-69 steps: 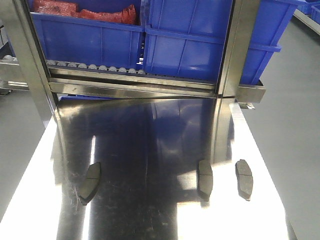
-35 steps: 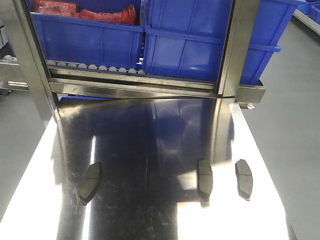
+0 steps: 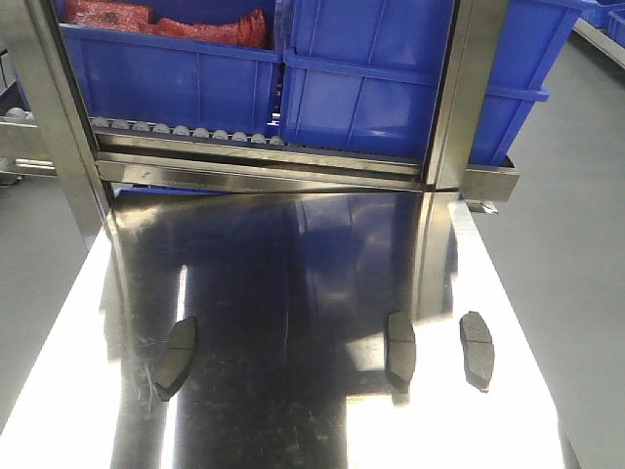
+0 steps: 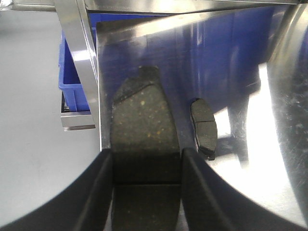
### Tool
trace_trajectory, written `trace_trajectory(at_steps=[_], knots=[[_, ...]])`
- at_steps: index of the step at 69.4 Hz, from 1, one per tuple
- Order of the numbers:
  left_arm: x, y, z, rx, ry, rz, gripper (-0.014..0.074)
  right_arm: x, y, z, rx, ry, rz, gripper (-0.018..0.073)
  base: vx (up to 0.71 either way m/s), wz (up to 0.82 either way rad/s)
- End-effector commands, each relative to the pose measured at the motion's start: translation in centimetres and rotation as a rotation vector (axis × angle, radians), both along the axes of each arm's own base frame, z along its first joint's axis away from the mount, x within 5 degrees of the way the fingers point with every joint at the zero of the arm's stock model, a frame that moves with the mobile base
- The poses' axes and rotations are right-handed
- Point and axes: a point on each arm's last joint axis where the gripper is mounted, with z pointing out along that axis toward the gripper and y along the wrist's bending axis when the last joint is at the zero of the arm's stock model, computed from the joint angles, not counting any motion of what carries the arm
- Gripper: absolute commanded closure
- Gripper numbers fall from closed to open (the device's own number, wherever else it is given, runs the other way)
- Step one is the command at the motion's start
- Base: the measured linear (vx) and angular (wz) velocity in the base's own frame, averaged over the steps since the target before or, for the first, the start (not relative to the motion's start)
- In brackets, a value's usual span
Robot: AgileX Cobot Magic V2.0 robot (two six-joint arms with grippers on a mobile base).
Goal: Move and align brake pads A on conveyor
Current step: 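Lower the right gripper onto the farthest brake pad and close it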
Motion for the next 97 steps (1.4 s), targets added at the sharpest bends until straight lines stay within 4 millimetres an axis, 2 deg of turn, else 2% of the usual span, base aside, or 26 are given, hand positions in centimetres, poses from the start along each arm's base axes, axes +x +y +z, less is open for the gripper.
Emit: trace_trajectory(at_steps=[1, 10, 27, 33, 43, 58, 70, 80, 89, 97], knots=[[0.4, -0.1, 1.5, -0.026, -0.102, 0.007, 0.0603, 1.1, -0.1, 2.6, -0.003, 0.027, -0.009, 0.0571, 0.0, 0.0], [0.4, -0.1, 1.5, -0.026, -0.102, 0.007, 0.0603, 3.9, -0.4, 3.3, 0.01, 0.232, -0.022, 0.0571, 0.0, 0.0], [0.4, -0.1, 1.5, -0.026, -0.102, 0.007, 0.0603, 8.2, -0.8, 2.1, 0.089, 0.685, -0.049, 0.0571, 0.0, 0.0], [0.4, -0.1, 1.5, -0.026, -0.102, 0.007, 0.0603, 8.9, -0.5, 1.5, 0.165, 0.772, -0.043, 0.0571, 0.0, 0.0], [0.4, -0.1, 1.5, -0.026, -0.102, 0.007, 0.0603, 9.8, -0.5, 0.6, 0.179, 0.822, -0.046, 0.0571, 0.0, 0.0], [0.4, -0.1, 1.5, -0.026, -0.102, 0.007, 0.0603, 9.6, -0.6, 0.2, 0.159, 0.884, -0.046, 0.0552, 0.0, 0.0], [0.4, -0.1, 1.5, -0.026, -0.102, 0.007, 0.0603, 9.6, -0.6, 0.2, 0.12, 0.889, -0.03, 0.0438, 0.0, 0.0], [0.4, -0.1, 1.5, -0.026, -0.102, 0.007, 0.0603, 9.6, -0.6, 0.3, 0.117, 0.886, -0.029, 0.0256, 0.0, 0.0], [0.4, -0.1, 1.5, -0.026, -0.102, 0.007, 0.0603, 10.0, -0.5, 1.7, 0.106, 0.865, -0.018, 0.0113, 0.0, 0.0], [0.4, -0.1, 1.5, -0.026, -0.102, 0.007, 0.0603, 10.8, -0.2, 3.2, 0.093, 0.853, 0.018, 0.0077, 0.0, 0.0]])
